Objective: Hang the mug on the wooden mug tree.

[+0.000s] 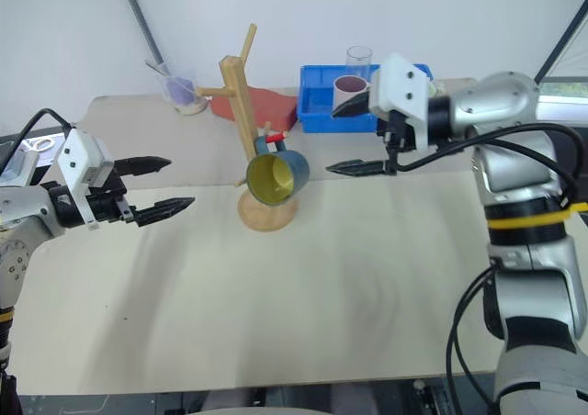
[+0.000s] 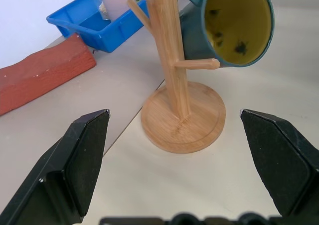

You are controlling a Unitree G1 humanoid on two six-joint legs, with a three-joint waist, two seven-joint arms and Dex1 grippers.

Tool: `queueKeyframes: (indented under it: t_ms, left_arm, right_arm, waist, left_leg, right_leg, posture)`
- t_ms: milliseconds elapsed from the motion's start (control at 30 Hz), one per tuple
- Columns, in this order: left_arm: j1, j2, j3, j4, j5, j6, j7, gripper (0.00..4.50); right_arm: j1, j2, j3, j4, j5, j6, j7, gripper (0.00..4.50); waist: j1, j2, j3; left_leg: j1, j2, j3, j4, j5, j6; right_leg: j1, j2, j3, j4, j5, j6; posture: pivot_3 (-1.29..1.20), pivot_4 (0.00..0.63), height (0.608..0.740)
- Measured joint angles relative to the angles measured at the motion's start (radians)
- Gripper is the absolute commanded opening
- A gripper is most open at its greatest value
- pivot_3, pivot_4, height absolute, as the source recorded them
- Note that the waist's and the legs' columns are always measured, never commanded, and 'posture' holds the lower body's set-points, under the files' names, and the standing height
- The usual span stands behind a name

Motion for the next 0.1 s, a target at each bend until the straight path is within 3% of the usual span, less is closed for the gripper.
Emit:
queueKeyframes:
  t_ms: [100]
  left_arm:
    - [0.0,0.0,0.009,0.0,-0.006,0.003,-0.007,4.5]
  right_arm:
    - [0.015,-0.01,-0.029,-0.067,0.039,0.069,-0.034,4.49]
  waist:
    - [-0.001,-0.001,0.0]
  left_leg:
    - [0.001,0.0,0.0,0.0,-0.001,-0.001]
  right_leg:
    - [0.0,0.0,0.0,0.0,0.0,0.0]
  posture:
    - [0.0,0.15,0.74]
